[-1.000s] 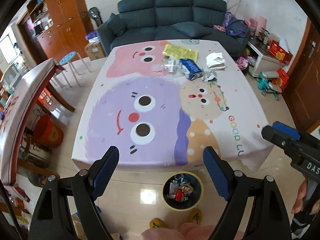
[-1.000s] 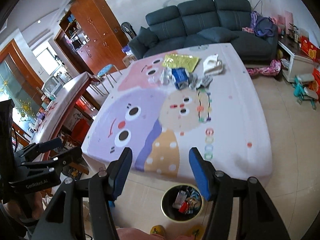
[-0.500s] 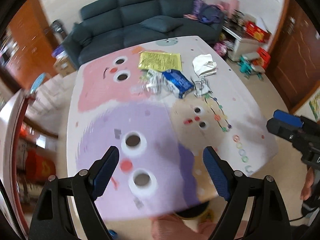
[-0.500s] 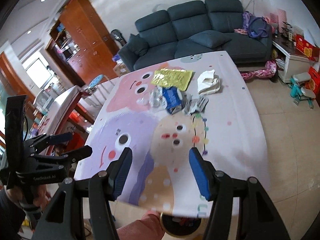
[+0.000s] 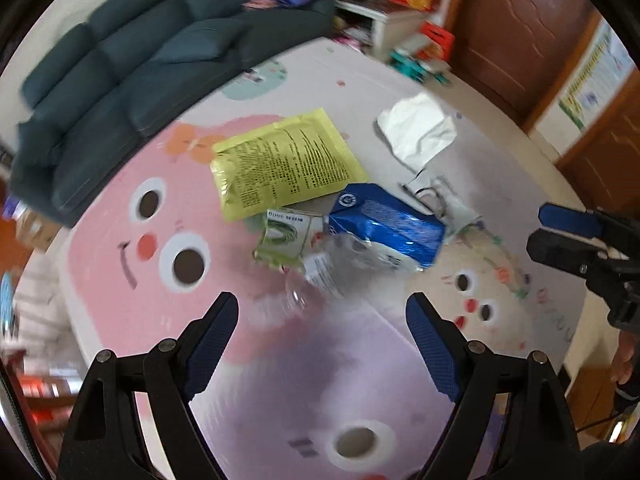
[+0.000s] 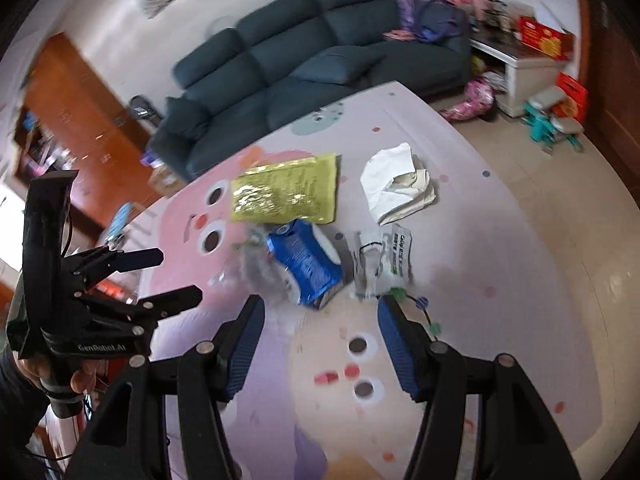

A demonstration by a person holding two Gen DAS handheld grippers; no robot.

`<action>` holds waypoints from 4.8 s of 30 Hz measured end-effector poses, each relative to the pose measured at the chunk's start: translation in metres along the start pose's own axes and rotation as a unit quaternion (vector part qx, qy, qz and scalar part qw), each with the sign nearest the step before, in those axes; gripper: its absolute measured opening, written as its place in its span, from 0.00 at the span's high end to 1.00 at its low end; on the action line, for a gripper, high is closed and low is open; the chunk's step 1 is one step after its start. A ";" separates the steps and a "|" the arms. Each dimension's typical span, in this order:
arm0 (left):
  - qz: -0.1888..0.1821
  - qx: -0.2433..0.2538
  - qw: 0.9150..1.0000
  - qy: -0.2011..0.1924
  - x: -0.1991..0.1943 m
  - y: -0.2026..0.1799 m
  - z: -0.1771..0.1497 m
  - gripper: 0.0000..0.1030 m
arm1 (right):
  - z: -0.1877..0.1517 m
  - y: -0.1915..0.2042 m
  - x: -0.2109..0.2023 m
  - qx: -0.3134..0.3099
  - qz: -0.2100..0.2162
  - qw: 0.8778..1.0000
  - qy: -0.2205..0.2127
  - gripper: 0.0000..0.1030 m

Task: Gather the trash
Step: 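Grasp the clear plastic bottle with the left tool while the right tool grasps the blue milk carton, then lift the bottle and milk carton off the table and carry them over the bin, then open both tools over the bin to drop the bottle and carton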

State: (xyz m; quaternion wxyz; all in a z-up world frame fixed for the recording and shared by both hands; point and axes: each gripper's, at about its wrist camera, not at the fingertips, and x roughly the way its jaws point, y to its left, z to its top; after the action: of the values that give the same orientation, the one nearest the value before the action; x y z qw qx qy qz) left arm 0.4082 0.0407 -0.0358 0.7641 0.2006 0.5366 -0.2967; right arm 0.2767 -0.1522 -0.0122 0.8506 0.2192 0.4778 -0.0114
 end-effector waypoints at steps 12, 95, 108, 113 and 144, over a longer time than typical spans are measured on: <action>-0.112 0.086 0.988 0.059 0.073 0.010 0.021 0.32 | 0.013 0.002 0.046 0.041 -0.032 0.998 0.022 0.42; -0.082 -0.310 0.947 -0.009 -0.039 -0.267 -0.253 0.81 | -0.230 -0.118 -0.137 -0.094 0.153 0.980 0.090 0.48; -0.094 -0.282 0.953 0.060 0.042 -0.311 -0.304 0.81 | -0.328 -0.157 -0.073 -0.074 0.138 0.983 0.096 0.48; -0.078 -0.285 0.953 0.067 0.120 -0.308 -0.320 0.80 | -0.366 -0.174 0.000 -0.079 0.118 0.984 0.110 0.48; 0.005 -0.326 0.942 0.074 0.189 -0.281 -0.365 0.45 | -0.391 -0.188 0.098 -0.073 0.008 0.987 0.144 0.44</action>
State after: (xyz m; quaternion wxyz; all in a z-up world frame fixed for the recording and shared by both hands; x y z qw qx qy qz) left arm 0.0118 0.0147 -0.3354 0.7471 -0.0357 0.6581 -0.0863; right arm -0.0293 -0.1534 -0.3353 0.7870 0.1594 0.5928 0.0623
